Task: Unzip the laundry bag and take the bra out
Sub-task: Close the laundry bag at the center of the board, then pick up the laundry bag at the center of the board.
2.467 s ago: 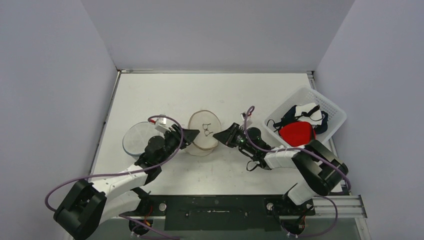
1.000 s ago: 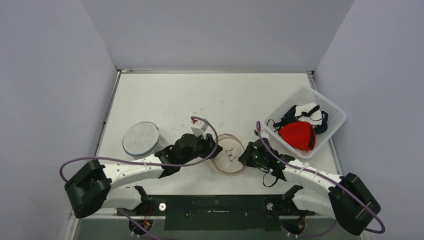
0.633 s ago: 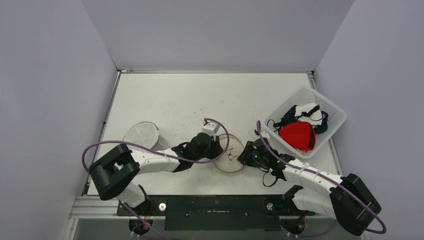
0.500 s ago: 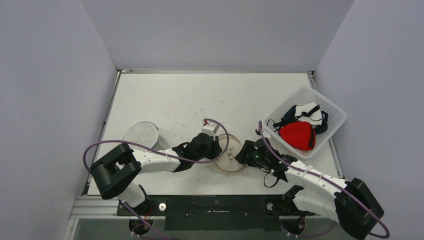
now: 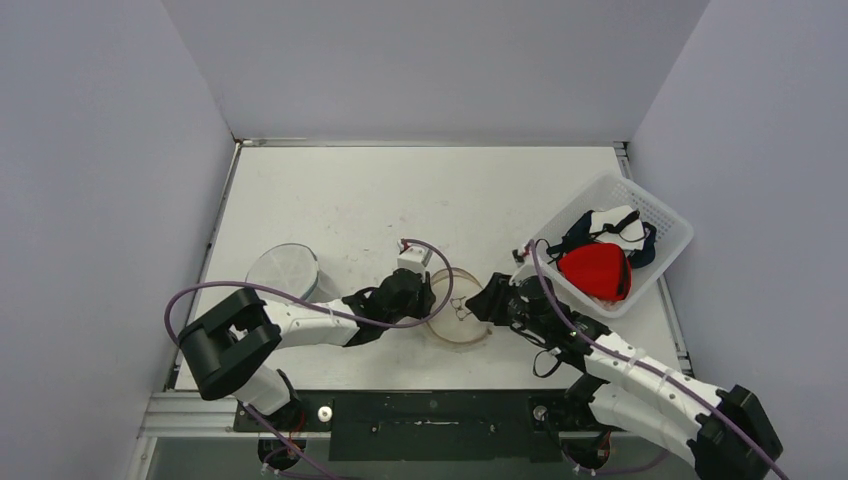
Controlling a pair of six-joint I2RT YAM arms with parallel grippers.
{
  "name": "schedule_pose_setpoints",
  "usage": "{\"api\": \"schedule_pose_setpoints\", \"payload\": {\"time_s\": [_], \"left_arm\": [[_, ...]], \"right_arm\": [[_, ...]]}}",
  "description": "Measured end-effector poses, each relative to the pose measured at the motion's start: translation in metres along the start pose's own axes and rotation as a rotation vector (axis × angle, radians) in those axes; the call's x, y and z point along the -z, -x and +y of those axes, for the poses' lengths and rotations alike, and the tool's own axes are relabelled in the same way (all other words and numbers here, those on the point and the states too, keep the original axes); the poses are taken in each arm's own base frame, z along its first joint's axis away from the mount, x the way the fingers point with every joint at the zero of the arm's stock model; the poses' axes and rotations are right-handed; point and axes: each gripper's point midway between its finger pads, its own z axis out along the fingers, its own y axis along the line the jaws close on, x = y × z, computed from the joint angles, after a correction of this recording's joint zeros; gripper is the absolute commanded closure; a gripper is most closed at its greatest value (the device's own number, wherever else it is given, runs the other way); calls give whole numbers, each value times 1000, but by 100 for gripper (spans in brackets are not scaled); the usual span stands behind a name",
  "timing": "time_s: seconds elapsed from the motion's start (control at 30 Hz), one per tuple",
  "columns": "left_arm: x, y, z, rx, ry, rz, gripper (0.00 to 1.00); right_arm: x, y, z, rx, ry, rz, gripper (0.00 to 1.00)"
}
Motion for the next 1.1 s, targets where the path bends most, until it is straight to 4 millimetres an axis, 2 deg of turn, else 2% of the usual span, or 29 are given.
{"api": "schedule_pose_setpoints", "payload": {"time_s": [0.1,0.23,0.4,0.5,0.63,0.73,0.83,0.9,0.97,1.03,1.1], "left_arm": [[0,0,6,0,26,-10,91],[-2,-6,15,-1,62,-7,92],[-4,-18,28,-2,107,13,93],[-5,-23,33,2,117,18,93],[-7,-22,35,17,112,2,93],[-6,-22,36,25,105,-11,94],[-6,-22,37,30,101,-18,94],[-6,-22,37,35,99,-22,94],[-6,-22,37,44,97,-25,94],[-6,-22,37,53,96,-29,95],[-6,-22,37,60,93,-34,95]], "right_arm": [[-14,-15,5,29,13,50,66],[-31,-42,-1,67,-21,128,67],[-44,-54,-16,79,-83,153,62],[-46,-53,-19,84,-94,145,57],[-41,-48,-15,101,-79,125,45],[-25,-28,-3,115,-34,53,37],[-11,-7,5,114,-5,-28,36],[-8,0,-1,98,-17,-57,35],[-10,-2,-16,74,-41,-54,34],[-12,-17,-37,44,-77,-17,32],[-13,-33,-49,21,-97,23,30]]}}
